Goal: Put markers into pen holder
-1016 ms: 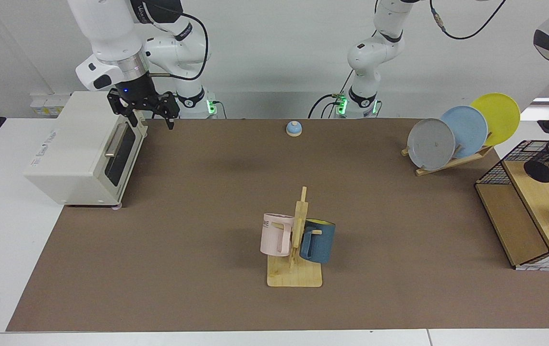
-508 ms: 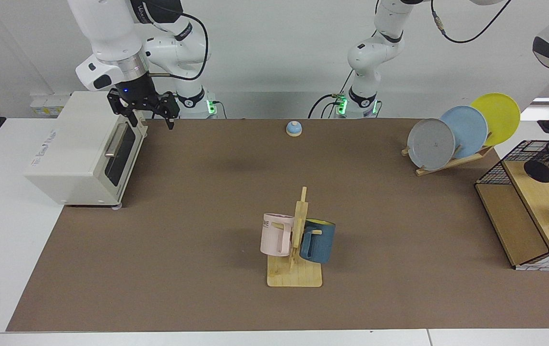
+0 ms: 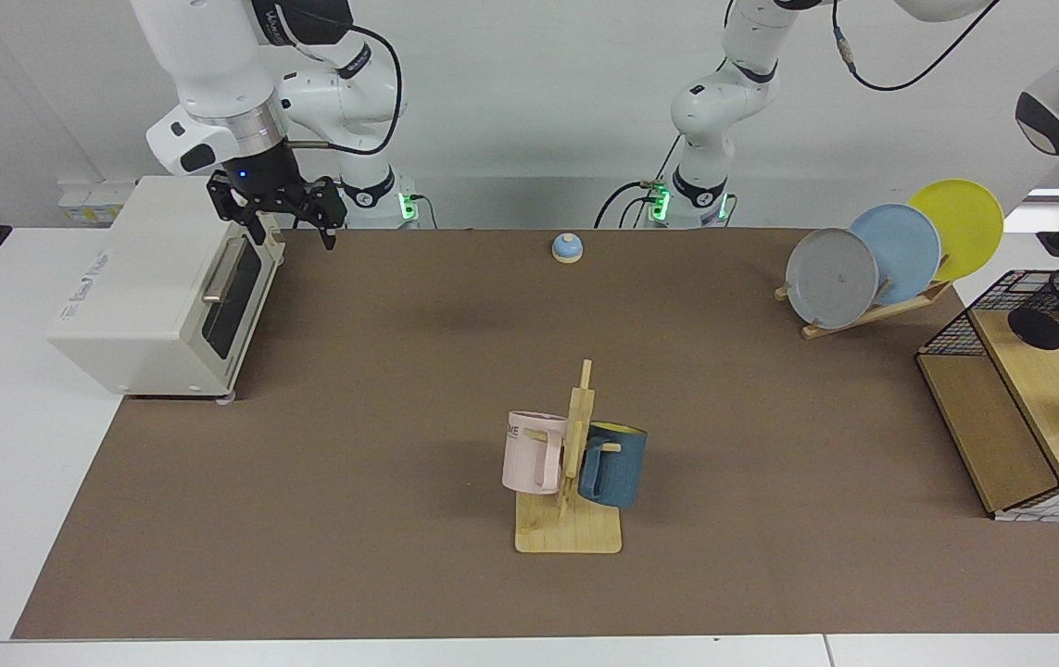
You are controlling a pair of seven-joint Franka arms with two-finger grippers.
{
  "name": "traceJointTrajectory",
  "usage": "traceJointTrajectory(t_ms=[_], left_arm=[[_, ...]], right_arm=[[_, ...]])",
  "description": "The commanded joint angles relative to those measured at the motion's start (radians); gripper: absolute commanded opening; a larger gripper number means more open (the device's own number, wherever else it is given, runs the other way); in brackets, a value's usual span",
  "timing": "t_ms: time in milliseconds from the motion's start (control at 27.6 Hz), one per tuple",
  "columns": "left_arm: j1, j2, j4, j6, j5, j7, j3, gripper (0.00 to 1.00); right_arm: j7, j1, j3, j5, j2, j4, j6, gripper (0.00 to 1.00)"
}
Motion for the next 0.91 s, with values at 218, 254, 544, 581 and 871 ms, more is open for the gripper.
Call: traceJointTrajectory(t_ms=[218, 254, 544, 581, 871], left_arm=[[0.009, -0.01, 0.031, 0.0, -0.002, 0.03, -0.011, 0.0], [0.008, -0.01, 0.042, -0.01, -0.002, 0.035, -0.011, 0.0], [0.009, -0.042, 0.059, -0.06, -0.001, 0.108, -0.017, 0.0], [0.012, -0.045, 0.051, -0.065, -0.002, 0.108, -0.019, 0.0], [0.003, -0.095, -0.021, -0.166, -0.012, 0.139, -0.022, 0.0]], right_arm=[[-0.015, -0.022, 0.014, 0.012, -0.014, -0.019, 0.006, 1.0], [-0.015, -0.022, 0.014, 0.012, -0.014, -0.019, 0.006, 1.0], [-0.015, -0.022, 0.014, 0.012, -0.014, -0.019, 0.006, 1.0], [-0.015, -0.022, 0.014, 0.012, -0.014, -0.019, 0.006, 1.0], [-0.015, -0.022, 0.014, 0.012, -0.014, -0.019, 0.006, 1.0]])
